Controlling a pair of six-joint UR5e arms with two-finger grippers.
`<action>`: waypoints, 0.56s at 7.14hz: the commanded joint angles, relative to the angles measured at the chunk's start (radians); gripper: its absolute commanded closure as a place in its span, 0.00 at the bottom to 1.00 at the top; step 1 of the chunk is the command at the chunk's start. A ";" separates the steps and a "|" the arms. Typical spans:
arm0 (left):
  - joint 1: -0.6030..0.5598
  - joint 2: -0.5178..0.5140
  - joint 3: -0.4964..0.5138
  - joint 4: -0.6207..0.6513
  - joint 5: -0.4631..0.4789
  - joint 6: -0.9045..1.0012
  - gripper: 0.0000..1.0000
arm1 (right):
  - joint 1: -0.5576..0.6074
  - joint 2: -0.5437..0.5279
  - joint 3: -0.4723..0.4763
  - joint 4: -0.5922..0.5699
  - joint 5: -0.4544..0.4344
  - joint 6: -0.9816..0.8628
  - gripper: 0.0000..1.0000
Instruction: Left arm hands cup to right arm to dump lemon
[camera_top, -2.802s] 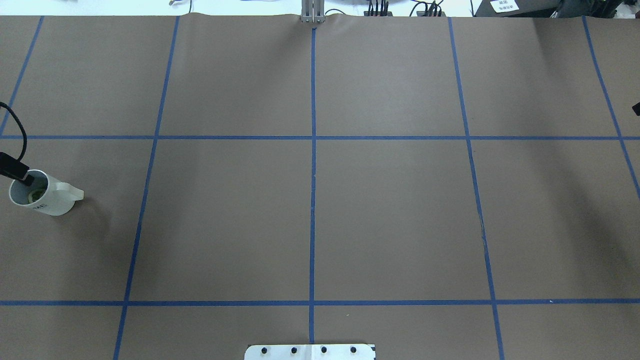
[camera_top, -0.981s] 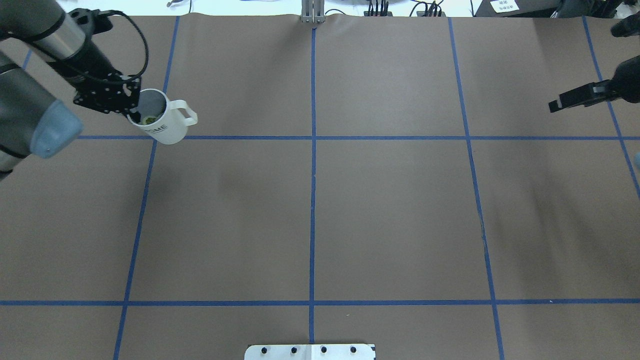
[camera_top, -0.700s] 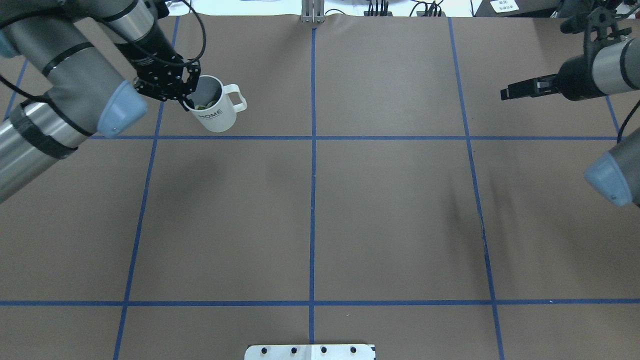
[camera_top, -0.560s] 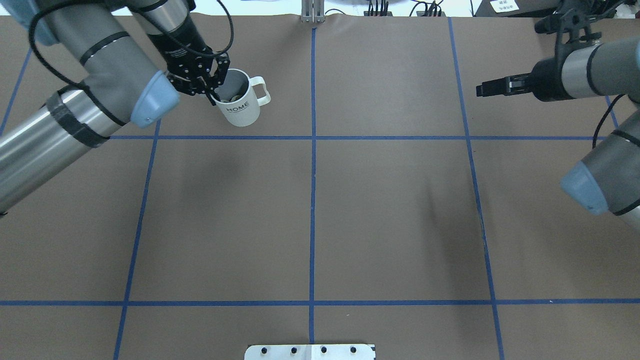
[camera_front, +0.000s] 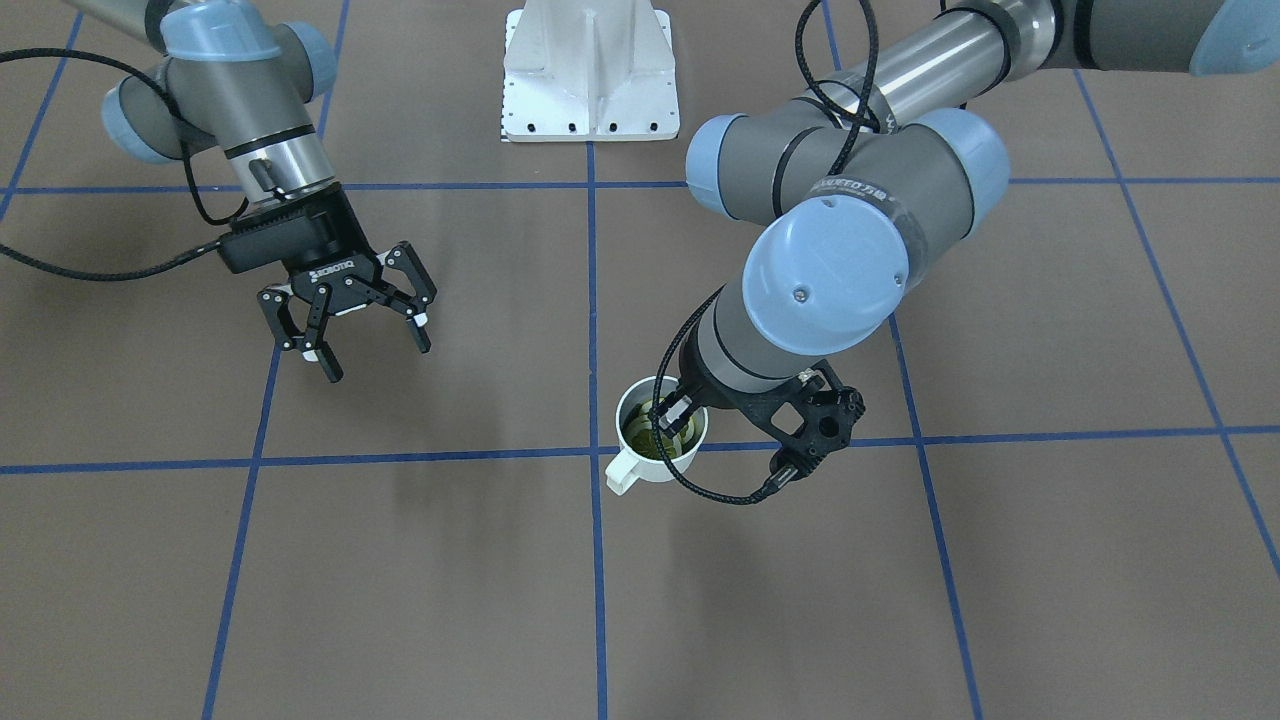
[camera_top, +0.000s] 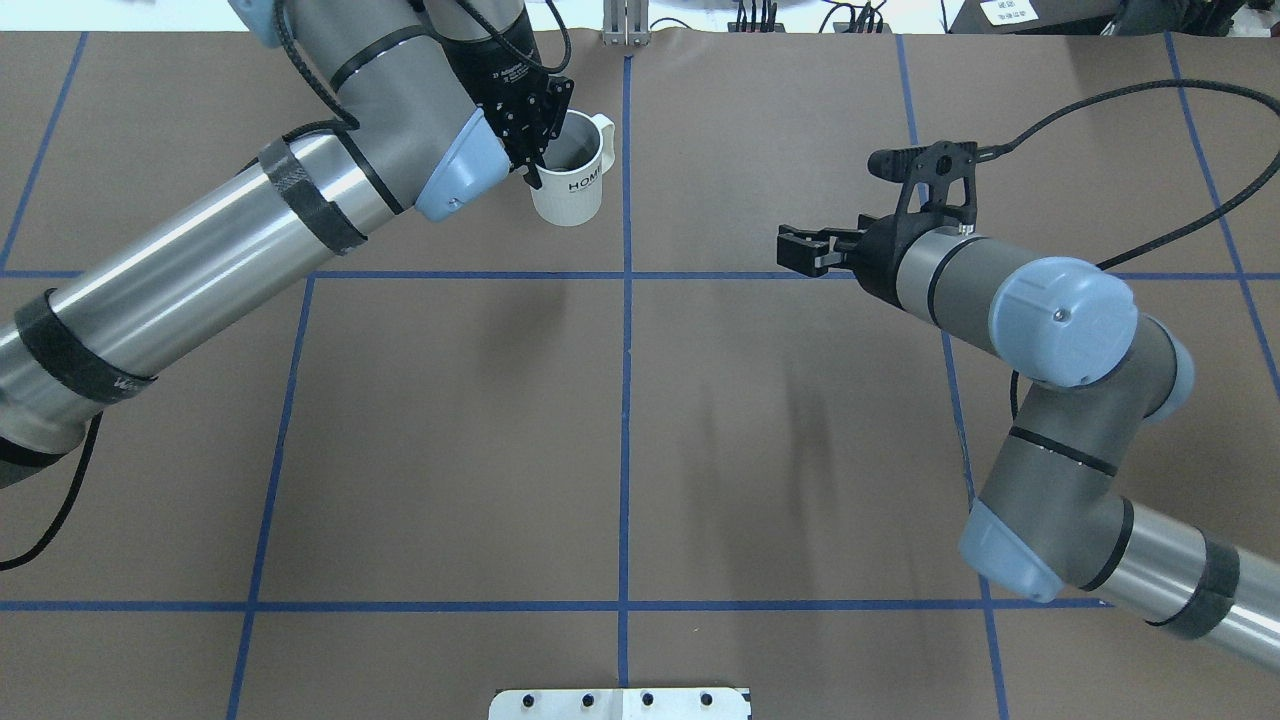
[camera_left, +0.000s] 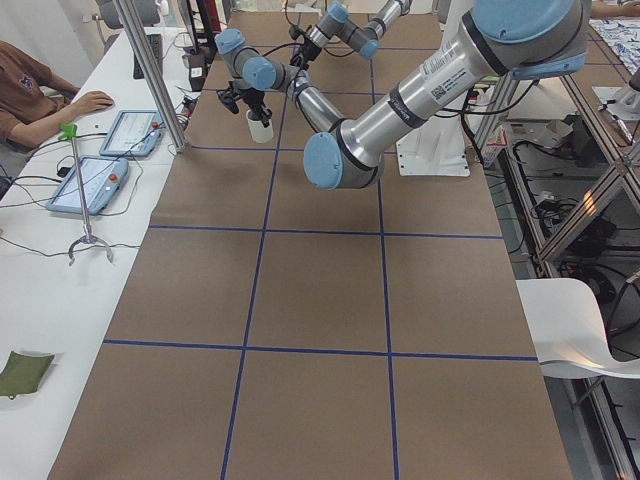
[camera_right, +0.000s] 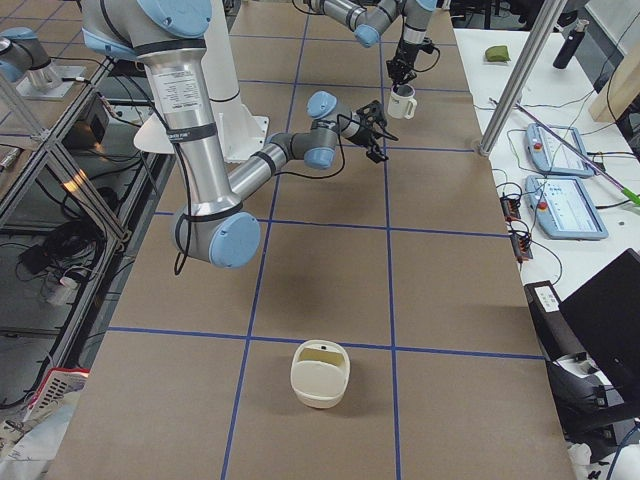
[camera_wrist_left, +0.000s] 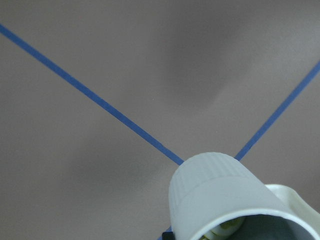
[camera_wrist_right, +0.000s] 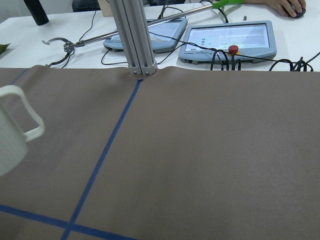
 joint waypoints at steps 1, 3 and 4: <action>0.040 -0.039 0.004 0.000 0.008 -0.217 1.00 | -0.136 0.044 -0.009 0.001 -0.202 0.002 0.04; 0.075 -0.082 0.004 0.000 0.008 -0.314 1.00 | -0.231 0.078 -0.018 -0.001 -0.336 0.000 0.05; 0.098 -0.094 0.004 0.000 0.016 -0.343 1.00 | -0.277 0.100 -0.030 -0.002 -0.428 -0.012 0.05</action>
